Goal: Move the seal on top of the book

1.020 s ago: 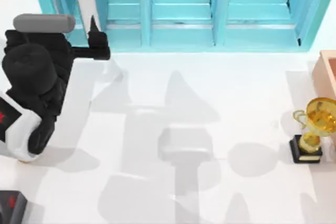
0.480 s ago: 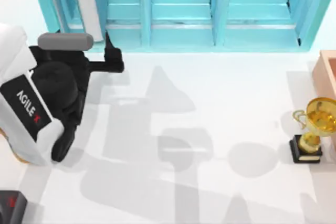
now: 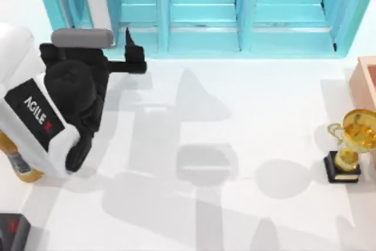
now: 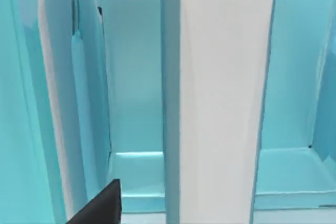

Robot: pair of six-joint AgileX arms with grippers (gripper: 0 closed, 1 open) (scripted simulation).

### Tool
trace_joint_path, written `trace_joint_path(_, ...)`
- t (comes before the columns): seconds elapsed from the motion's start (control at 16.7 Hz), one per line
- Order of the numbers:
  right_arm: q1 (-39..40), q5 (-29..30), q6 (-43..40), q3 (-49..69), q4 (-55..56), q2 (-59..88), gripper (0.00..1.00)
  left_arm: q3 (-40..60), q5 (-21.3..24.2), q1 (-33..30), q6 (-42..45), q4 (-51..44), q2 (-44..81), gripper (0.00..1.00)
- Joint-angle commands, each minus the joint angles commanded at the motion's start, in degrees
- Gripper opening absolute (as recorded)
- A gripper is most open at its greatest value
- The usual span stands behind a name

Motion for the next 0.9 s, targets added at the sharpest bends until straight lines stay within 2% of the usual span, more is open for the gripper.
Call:
trace_joint_path(0.18, 0.0, 0.0, 0.0, 0.0, 0.0, 0.0, 1.0, 6.9, 0.1, -0.2, 0.0, -6.0, 1.1, 1.0)
trace_joint_path(0.54, 0.0, 0.0, 0.0, 0.0, 0.0, 0.0, 1.0, 20.8, 4.0, 4.2, -0.2, -12.7, 8.3, 1.0)
trace_joint_path(0.9, 0.0, 0.0, 0.0, 0.0, 0.0, 0.0, 1.0, 22.9, 4.8, 4.9, -0.2, -12.5, 10.4, 1.0)
